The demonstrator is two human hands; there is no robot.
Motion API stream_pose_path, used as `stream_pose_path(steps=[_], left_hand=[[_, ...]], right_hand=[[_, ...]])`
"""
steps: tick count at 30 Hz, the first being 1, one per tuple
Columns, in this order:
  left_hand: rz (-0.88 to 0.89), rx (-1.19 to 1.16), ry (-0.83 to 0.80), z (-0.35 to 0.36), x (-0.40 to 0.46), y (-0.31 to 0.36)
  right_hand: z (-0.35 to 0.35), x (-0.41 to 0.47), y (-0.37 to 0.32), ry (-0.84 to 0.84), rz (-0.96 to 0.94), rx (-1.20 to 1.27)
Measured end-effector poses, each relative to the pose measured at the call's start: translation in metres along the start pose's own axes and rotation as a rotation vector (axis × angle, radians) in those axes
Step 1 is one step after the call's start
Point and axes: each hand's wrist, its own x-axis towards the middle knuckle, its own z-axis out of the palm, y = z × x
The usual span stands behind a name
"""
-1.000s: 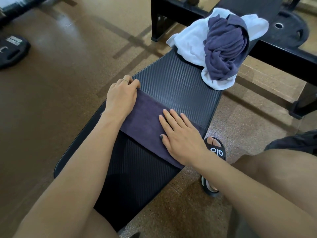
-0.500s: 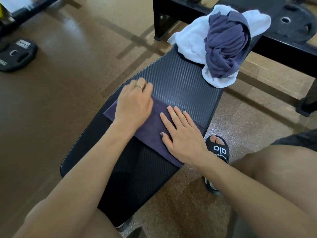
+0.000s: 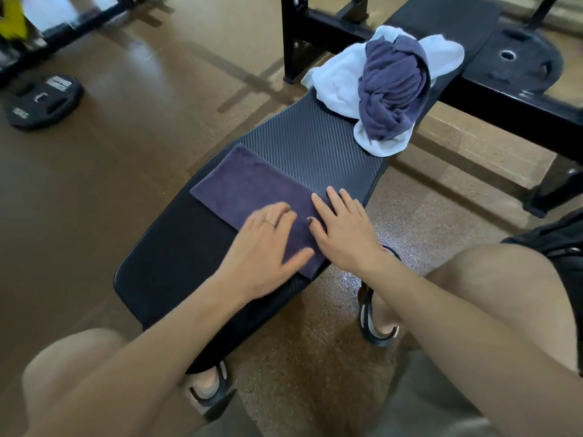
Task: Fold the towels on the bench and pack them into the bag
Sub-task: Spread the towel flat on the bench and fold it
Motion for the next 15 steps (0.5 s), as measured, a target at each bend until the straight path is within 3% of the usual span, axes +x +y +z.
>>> stream_pose_path(steps=[4,8,15], left_hand=[[0.067,0.173,-0.127,0.021,-0.038,0.041],[-0.012,0.236,-0.066,0.036,-0.037,0.050],[0.129,0.280,0.001,0.030,-0.051,0.032]], right_hand=[[-0.002,-0.019,0.011,-0.006,-0.006,0.002],[-0.009,-0.036,0.018,-0.028,-0.062,0.020],[-0.026,-0.051,0.027,-0.072,-0.160,-0.081]])
